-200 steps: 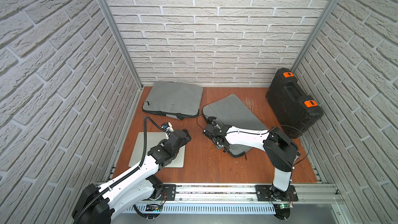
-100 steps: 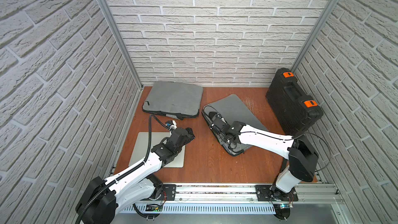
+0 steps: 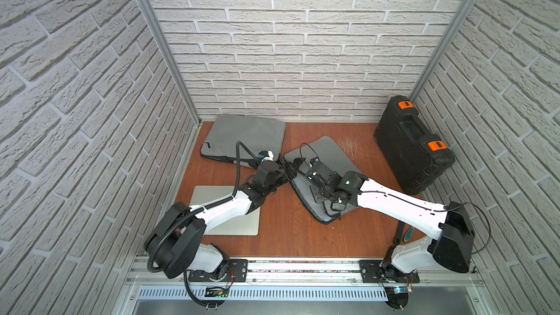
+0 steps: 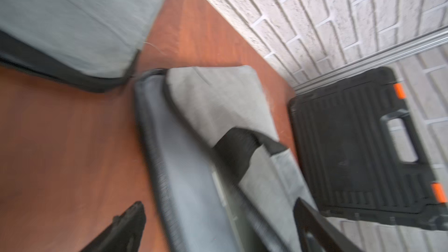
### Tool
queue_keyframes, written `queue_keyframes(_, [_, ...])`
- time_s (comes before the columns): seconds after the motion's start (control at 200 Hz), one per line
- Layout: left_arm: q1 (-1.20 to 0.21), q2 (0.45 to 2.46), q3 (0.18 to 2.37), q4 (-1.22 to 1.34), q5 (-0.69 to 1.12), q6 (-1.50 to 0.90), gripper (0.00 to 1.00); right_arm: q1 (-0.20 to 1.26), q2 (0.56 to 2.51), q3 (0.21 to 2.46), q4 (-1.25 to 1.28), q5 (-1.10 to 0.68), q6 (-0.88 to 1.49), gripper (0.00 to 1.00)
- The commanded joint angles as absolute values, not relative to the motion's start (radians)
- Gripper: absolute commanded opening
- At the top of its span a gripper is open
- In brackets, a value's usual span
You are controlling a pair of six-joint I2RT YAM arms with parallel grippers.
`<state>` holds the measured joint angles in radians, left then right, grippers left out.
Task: Open the zippered laptop bag and take out the laptop
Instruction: Open the bag flap on the zippered laptop bag.
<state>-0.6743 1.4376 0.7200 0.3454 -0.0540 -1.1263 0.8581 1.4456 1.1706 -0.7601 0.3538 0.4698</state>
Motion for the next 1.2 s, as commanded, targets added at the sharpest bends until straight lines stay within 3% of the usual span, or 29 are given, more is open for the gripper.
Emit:
queue_keyframes(0.0, [-0.676,1.509,0.771,0.502,0.015,-1.177,0.9,0.861,1.396,1.156,-0.711,0.307,0.454,0.06])
queue_keyframes(0.165, [-0.69,1.62,0.824,0.569,0.067,-1.222,0.76,0.861,1.364,1.121,-0.693,0.263,0.458,0.06])
queue_keyframes(0.345, [-0.701,1.692,0.85,0.621,0.121,-1.269,0.67,0.861,1.339,1.095,-0.69,0.244,0.467,0.06])
queue_keyframes(0.45, [-0.703,1.684,0.827,0.63,0.119,-1.284,0.67,0.862,1.331,1.092,-0.695,0.256,0.471,0.06])
queue_keyframes(0.64, [-0.714,1.564,0.771,0.476,0.043,-1.284,0.78,0.861,1.343,1.108,-0.697,0.282,0.471,0.06])
queue_keyframes(0.83, [-0.738,1.48,0.741,0.367,0.016,-1.289,0.83,0.861,1.352,1.124,-0.682,0.263,0.46,0.06])
queue_keyframes(1.195, [-0.764,1.67,0.805,0.584,0.138,-1.366,0.79,0.862,1.339,1.098,-0.659,0.186,0.458,0.06])
